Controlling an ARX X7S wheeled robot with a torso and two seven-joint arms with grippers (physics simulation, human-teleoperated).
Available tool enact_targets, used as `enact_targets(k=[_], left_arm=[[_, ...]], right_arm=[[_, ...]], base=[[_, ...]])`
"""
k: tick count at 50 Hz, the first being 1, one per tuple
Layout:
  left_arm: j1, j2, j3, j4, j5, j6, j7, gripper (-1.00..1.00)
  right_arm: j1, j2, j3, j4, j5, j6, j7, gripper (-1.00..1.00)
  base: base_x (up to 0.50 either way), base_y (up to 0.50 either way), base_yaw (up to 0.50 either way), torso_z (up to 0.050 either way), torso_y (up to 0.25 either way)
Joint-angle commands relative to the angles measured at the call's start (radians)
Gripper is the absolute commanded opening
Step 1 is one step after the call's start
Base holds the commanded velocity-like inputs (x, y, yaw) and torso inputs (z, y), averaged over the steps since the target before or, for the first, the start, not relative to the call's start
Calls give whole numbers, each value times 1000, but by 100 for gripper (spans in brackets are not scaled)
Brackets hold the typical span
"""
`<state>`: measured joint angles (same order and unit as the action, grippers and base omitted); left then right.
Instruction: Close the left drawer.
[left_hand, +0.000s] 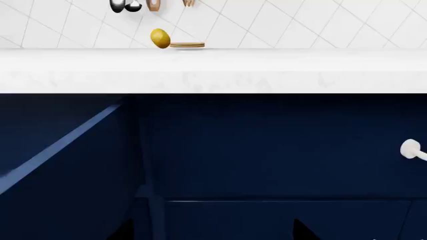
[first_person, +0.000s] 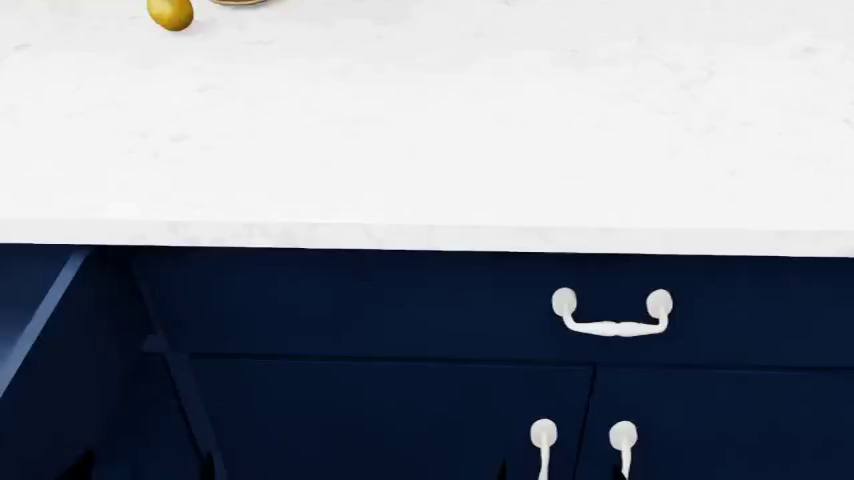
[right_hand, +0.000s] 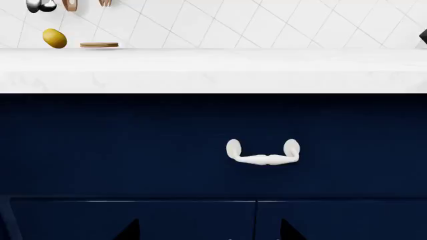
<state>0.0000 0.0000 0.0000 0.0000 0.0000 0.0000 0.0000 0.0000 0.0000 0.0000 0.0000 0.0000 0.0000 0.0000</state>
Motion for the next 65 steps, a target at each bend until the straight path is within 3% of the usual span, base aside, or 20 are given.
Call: enact_targets(k=[1,11,26,65], left_arm=[[0,-16,17,-2,-17,1,-19,100],[34,-54,43,123,-35,18,-58,100],[33,-76,63,118,-57,23,-90,100],[25,-117,113,107,-91,28,-144,100]], right_arm=[[-3,17,-18,-4,23,-4,11,100],[-51,51,-61,-167,52,-62,30,100],[-37,77,-84,-153,87,-34,54,100],[-41,122,-121,-127,141,-54,97,100]], base=[[0,0,0,0,0],[0,0,0,0,0],[0,-15,0,0,0],[0,-443,0,0,0]])
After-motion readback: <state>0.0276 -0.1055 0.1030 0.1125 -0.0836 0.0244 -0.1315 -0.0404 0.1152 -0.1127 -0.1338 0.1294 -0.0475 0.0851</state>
